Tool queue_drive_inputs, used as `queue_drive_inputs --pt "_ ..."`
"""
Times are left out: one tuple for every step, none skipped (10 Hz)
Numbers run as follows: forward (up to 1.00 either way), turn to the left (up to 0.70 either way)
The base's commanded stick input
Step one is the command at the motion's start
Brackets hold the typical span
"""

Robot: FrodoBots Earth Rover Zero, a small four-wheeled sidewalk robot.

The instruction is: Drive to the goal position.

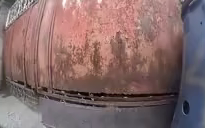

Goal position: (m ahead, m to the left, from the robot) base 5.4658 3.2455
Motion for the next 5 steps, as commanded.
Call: queue_drive_inputs --pt "0.0 0.0" --pt "0.0 0.0" --pt "0.0 0.0" --pt "0.0 0.0" --pt "-0.09 0.0"
